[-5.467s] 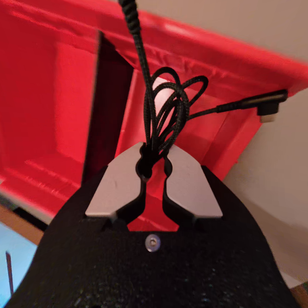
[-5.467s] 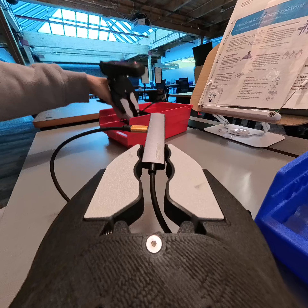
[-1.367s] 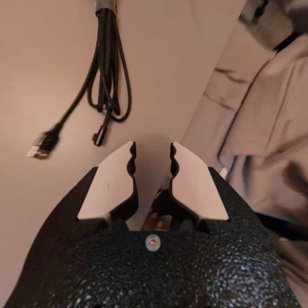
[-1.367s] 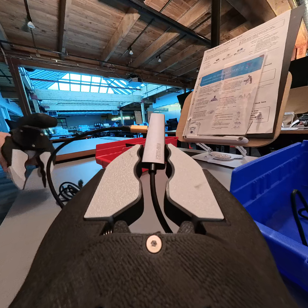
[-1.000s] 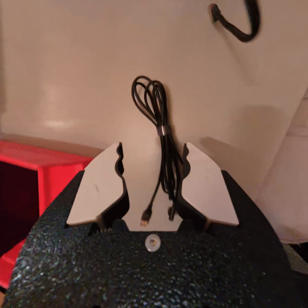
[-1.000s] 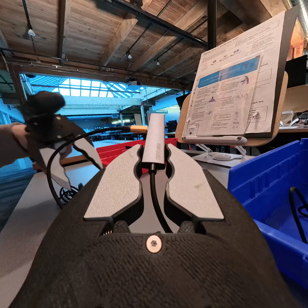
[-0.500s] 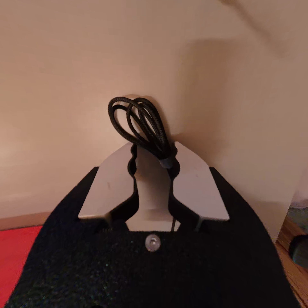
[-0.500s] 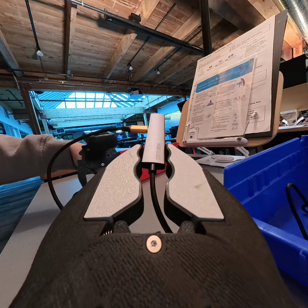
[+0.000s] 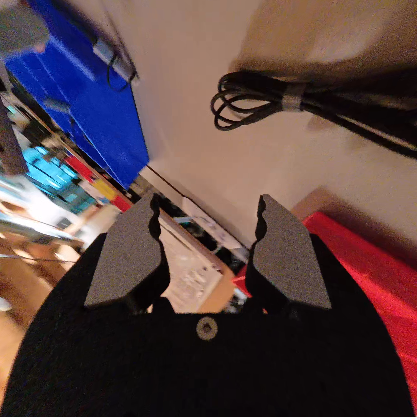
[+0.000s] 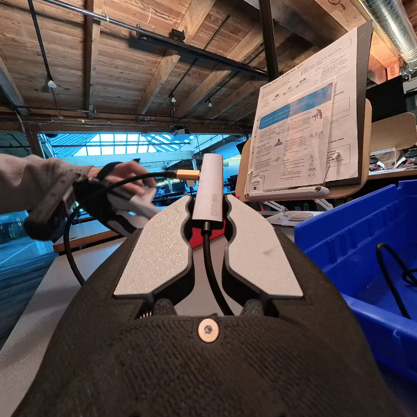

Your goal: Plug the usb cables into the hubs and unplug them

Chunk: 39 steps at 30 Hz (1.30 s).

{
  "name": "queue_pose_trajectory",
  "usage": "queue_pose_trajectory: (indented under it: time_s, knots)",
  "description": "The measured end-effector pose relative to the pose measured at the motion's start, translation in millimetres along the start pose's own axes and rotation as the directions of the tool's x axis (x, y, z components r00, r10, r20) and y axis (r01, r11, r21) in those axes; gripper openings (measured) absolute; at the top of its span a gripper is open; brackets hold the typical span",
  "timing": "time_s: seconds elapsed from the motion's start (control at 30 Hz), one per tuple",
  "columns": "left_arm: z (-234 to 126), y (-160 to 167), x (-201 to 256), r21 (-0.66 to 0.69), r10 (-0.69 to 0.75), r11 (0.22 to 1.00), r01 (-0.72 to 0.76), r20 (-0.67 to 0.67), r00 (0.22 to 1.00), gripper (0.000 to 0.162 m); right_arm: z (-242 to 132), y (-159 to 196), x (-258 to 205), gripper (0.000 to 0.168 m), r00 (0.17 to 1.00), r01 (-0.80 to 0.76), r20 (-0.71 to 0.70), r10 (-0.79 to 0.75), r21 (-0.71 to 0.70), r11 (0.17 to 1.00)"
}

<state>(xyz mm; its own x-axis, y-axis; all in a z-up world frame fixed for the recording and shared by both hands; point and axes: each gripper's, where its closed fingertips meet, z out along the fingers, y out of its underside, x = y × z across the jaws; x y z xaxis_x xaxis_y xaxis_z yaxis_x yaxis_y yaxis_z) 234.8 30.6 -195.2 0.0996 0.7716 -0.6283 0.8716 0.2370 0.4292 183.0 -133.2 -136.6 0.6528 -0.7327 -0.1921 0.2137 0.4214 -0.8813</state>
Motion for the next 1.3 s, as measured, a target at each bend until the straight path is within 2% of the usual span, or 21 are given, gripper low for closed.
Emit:
queue_pose_trajectory:
  time_s: [0.1,0.17,0.23,0.3,0.37,0.43,0.5,0.57,0.63,0.7,0.73,0.8,0.87,0.9,0.97,1.03,1.1,1.17,1.2,1.23,1.3]
  knots:
    - [9,-26,9,0.101,0.374,0.917,-0.386,0.121,0.92,0.076,0,-1,1,0.024,1.0,-0.006,0.0,0.006,0.005,1.0]
    - [18,-36,13,0.12,0.501,0.845,-0.522,0.167,0.849,0.069,-1,-1,1,0.024,1.0,-0.006,-0.003,0.006,0.011,1.0]
    - [30,-45,18,0.126,0.549,0.814,-0.566,0.147,0.823,0.06,-1,-1,1,0.025,1.0,-0.009,0.0,0.009,0.01,1.0]
    - [39,-57,25,0.157,0.589,0.784,-0.601,0.12,0.799,0.065,-1,-1,1,0.025,1.0,-0.012,0.001,0.012,0.01,1.0]
    - [45,-69,28,0.179,0.608,0.768,-0.615,0.096,0.788,0.061,-1,-1,2,0.025,1.0,-0.018,0.003,0.018,0.01,1.0]
    - [50,-68,33,0.165,0.627,0.768,-0.619,0.003,0.779,0.053,-1,-2,2,0.025,1.0,-0.021,0.004,0.021,0.015,1.0]
    - [52,-65,33,0.16,0.604,0.792,-0.589,-0.072,0.794,0.05,-1,-2,3,0.025,1.0,-0.022,0.002,0.021,0.016,1.0]
    - [51,-62,37,0.179,0.533,0.843,-0.507,-0.159,0.831,0.039,-1,-2,3,0.025,1.0,-0.023,0.004,0.023,0.017,1.0]
    - [48,-51,36,0.164,0.363,0.93,-0.33,-0.261,0.895,0.03,-2,-3,4,0.025,1.0,-0.023,0.003,0.023,0.024,0.999]
    - [38,-36,39,0.081,0.095,0.994,-0.067,-0.416,0.905,0.029,-3,-4,5,0.025,1.0,-0.027,-0.001,0.027,0.03,0.999]
    - [29,-31,44,0.042,-0.045,0.996,0.075,-0.494,0.868,0.028,-5,-5,7,0.025,1.0,-0.027,-0.008,0.027,0.036,0.999]
    - [10,-29,55,-0.053,-0.289,0.945,0.323,-0.602,0.744,0.026,-8,-9,11,0.025,0.999,-0.026,-0.019,0.027,0.046,0.999]
    - [-14,-33,73,-0.197,-0.488,0.835,0.514,-0.697,0.525,0.026,-12,-12,17,0.025,0.999,-0.022,-0.036,0.024,0.058,0.998]
    - [-23,-35,80,-0.285,-0.577,0.764,0.578,-0.703,0.416,0.025,-13,-13,19,0.025,0.999,-0.029,-0.04,0.031,0.063,0.998]
    - [-40,-34,98,-0.46,-0.724,0.608,0.648,-0.655,0.215,0.025,-15,-15,23,0.025,0.998,-0.038,-0.051,0.041,0.074,0.997]
    - [-51,-33,114,-0.59,-0.831,0.418,0.691,-0.556,0.028,0.025,-15,-15,23,0.025,0.998,-0.039,-0.052,0.043,0.075,0.996]
    - [-61,-40,128,-0.681,-0.874,0.202,0.704,-0.449,-0.184,0.026,-15,-15,23,0.025,0.998,-0.037,-0.05,0.041,0.072,0.997]
    - [-66,-47,135,-0.716,-0.863,0.004,0.698,-0.355,-0.359,0.025,-15,-15,24,0.025,0.998,-0.043,-0.052,0.047,0.075,0.996]
    - [-66,-50,138,-0.71,-0.855,-0.058,0.702,-0.328,-0.402,0.026,-15,-15,24,0.025,0.997,-0.045,-0.053,0.049,0.078,0.996]
    - [-66,-52,141,-0.694,-0.857,-0.092,0.714,-0.31,-0.412,0.026,-15,-15,24,0.025,0.997,-0.046,-0.053,0.05,0.078,0.996]
    - [-68,-59,145,-0.65,-0.867,-0.079,0.756,-0.329,-0.374,0.027,-15,-15,23,0.025,0.998,-0.045,-0.049,0.049,0.076,0.996]
